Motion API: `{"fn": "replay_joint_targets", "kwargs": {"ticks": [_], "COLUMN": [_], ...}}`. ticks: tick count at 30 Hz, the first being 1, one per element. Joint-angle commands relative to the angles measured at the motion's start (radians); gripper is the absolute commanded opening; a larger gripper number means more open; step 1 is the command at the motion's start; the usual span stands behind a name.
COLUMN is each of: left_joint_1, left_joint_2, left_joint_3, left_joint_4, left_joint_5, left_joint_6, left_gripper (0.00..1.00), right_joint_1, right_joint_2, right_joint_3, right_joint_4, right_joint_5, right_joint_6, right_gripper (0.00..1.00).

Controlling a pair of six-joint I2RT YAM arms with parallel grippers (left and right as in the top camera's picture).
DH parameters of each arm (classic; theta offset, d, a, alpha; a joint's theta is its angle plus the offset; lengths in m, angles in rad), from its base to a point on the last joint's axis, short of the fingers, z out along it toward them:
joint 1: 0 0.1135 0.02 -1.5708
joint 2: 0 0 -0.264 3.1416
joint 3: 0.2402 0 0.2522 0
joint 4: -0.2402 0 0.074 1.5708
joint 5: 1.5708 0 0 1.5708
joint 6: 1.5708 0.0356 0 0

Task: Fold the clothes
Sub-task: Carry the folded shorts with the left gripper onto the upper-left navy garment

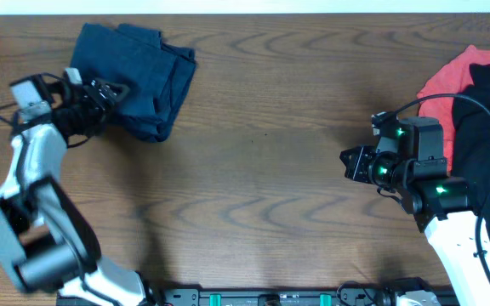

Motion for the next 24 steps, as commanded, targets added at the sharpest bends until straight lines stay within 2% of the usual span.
{"fn": "replay_joint_targets", "kwargs": {"ticks": [1, 2, 4, 5, 6, 7, 8, 12, 18, 21, 24], "left_joint_1": [-0.001, -0.008, -0.034, -0.049, -0.066, -0.084, -0.097, -0.135, -0.145, -0.142, -0.133], "left_joint_2": [-0.189, -0.236, -0.303, -0.322, -0.333, -0.337, -0.333, -0.256, -0.005, 0.124, 0.215], "left_joint_3": [0.013, 0.013, 0.013, 0.013, 0.013, 0.013, 0.013, 0.013, 0.013, 0.013, 0.013], "left_joint_4": [-0.085, -0.124, -0.180, -0.201, -0.216, -0.224, -0.224, -0.131, 0.072, 0.107, 0.117], "left_joint_5": [-0.126, -0.164, -0.235, -0.272, -0.317, -0.372, -0.415, -0.447, -0.486, -0.568, -0.585], "left_joint_6": [0.171, 0.196, 0.251, 0.277, 0.297, 0.310, 0.310, 0.320, 0.340, 0.341, 0.340], "left_gripper": [0.80, 0.74, 0.48, 0.30, 0.19, 0.09, 0.06, 0.06, 0.06, 0.08, 0.08], "right_joint_1": [-0.003, -0.003, -0.003, -0.003, -0.004, -0.004, -0.004, -0.003, -0.003, -0.003, -0.003], "right_joint_2": [-0.006, -0.006, -0.006, -0.006, -0.006, -0.006, -0.006, -0.006, 0.001, 0.007, 0.016], "right_joint_3": [0.005, 0.005, 0.005, 0.005, 0.005, 0.005, 0.005, 0.005, 0.005, 0.005, 0.005], "right_joint_4": [-0.007, -0.007, -0.006, -0.005, -0.004, -0.003, -0.003, -0.006, -0.008, -0.019, -0.029], "right_joint_5": [-0.011, -0.011, -0.011, -0.011, -0.009, -0.005, -0.003, -0.003, 0.000, 0.000, 0.001], "right_joint_6": [-0.013, -0.020, -0.019, -0.019, -0.019, -0.019, -0.019, -0.019, -0.019, -0.019, -0.019], "right_gripper": [0.01, 0.01, 0.01, 0.01, 0.01, 0.01, 0.01, 0.01, 0.01, 0.01, 0.01]}}
